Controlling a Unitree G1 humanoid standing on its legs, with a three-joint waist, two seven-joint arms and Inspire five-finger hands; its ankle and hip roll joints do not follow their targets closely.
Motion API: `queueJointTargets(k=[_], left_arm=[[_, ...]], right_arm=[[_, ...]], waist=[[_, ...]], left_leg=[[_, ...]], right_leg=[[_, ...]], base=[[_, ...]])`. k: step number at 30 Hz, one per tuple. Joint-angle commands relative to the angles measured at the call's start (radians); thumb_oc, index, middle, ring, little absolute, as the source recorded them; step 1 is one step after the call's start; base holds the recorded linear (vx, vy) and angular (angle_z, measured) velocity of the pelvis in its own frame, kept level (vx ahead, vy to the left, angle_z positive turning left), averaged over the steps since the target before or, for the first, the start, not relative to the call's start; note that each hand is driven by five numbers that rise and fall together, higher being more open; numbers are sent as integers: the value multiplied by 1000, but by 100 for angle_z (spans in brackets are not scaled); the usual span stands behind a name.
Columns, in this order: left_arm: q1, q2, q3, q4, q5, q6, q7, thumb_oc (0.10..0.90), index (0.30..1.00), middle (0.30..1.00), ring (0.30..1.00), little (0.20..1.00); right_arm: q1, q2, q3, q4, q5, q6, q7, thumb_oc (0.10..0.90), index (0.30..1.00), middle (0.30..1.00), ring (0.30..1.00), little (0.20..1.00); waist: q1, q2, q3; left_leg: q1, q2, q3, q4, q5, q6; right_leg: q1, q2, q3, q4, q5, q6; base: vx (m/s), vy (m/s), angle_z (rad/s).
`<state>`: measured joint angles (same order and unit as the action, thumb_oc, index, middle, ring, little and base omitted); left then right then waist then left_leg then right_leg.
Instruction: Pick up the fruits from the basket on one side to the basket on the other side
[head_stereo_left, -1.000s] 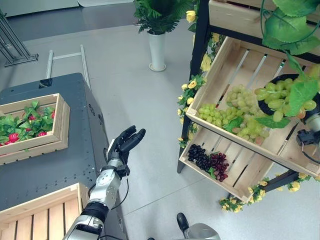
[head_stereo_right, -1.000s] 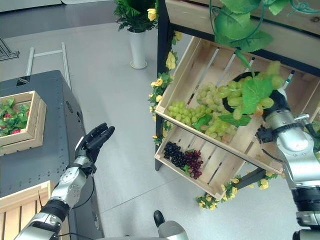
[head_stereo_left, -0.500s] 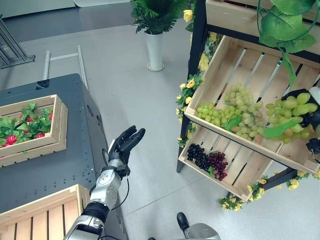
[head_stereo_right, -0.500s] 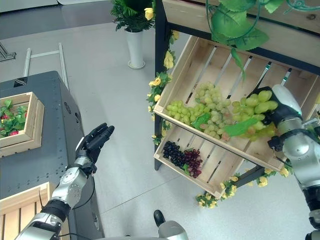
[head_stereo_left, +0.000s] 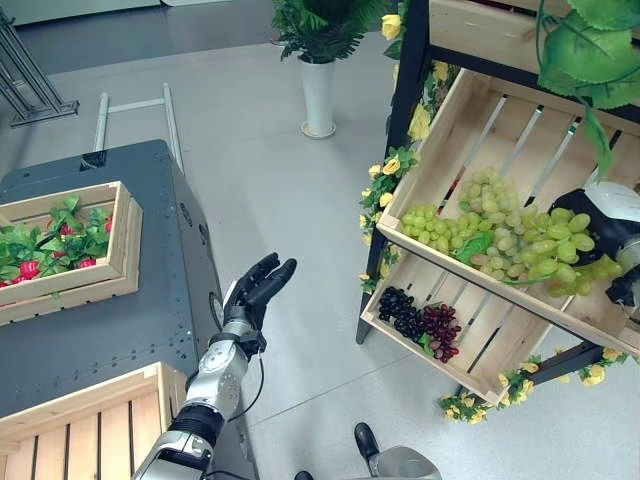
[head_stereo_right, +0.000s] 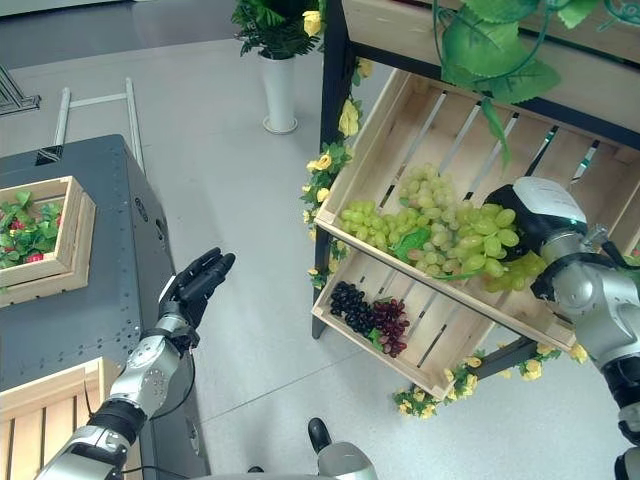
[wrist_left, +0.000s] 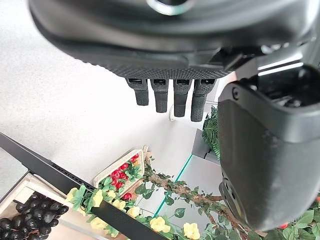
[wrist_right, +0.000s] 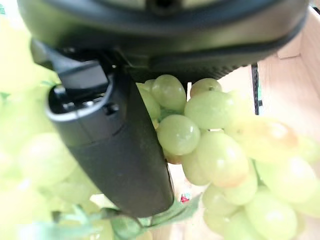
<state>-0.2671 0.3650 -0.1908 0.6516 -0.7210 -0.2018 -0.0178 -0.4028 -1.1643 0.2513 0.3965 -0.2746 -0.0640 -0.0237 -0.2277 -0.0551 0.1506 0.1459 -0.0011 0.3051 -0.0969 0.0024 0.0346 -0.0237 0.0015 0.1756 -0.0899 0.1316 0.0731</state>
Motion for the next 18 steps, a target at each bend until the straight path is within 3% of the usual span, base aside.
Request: queueJointTargets(k=[1,2,3,4,5,6,7,18], left_arm=[[-101,25,-37,-31,1,-77,-22,800,900,900,900,900],[-102,25,-39,-30,1,-77,-23,800,900,900,900,900],[-102,25,-40,-30,1,-77,-24,800,900,900,900,900],[-102,25,-39,-30,2,-76,-26,800,900,900,900,900],[-100,25,-37,-33,4,-72,-28,800,900,900,900,900],[-97,25,-35,-36,4,-71,-30,800,900,900,900,900],[-96,25,-35,-36,4,-71,-31,800,900,900,900,900],[-84,13,-24,-36,-12,-75,-32,800,900,900,900,900]], right_arm=[[-181,-86,-20,94,-33,25,-153,400,300,300,300,300],[-185,-83,-15,98,-30,27,-153,400,300,300,300,300],[-187,-80,-13,102,-9,28,-150,460,389,389,389,389],[-187,-76,-16,105,0,30,-140,467,401,401,401,401],[-185,-74,-21,106,-9,38,-137,569,554,554,554,554],[-178,-74,-26,106,-10,39,-141,758,836,836,836,836],[-175,-74,-28,106,-11,38,-143,800,900,900,900,900],[-158,-74,-56,77,-76,70,-171,800,900,900,900,900]], waist=[[51,-35,-102],[52,-35,-102],[52,-34,-103],[55,-35,-104],[56,-35,-106],[56,-34,-107],[54,-33,-105],[51,-28,-112]], left_leg=[[-8,-25,-69,10,-92,19],[-8,-25,-70,10,-92,19],[-8,-26,-70,10,-93,19],[-11,-26,-69,10,-90,18],[-11,-26,-69,10,-91,17],[-11,-27,-70,10,-91,17],[-8,-27,-73,10,-93,18],[-6,-29,-73,10,-96,19]], right_leg=[[44,45,-33,3,-45,6],[44,45,-34,3,-45,6],[45,45,-35,3,-46,6],[42,44,-33,3,-44,5],[42,44,-33,3,-44,5],[42,44,-33,3,-44,5],[47,43,-36,3,-47,5],[48,46,-33,3,-50,4]], base=[[0,0,0],[0,0,0],[0,0,0],[0,0,0],[0,0,0],[0,0,0],[0,0,0],[0,0,0]])
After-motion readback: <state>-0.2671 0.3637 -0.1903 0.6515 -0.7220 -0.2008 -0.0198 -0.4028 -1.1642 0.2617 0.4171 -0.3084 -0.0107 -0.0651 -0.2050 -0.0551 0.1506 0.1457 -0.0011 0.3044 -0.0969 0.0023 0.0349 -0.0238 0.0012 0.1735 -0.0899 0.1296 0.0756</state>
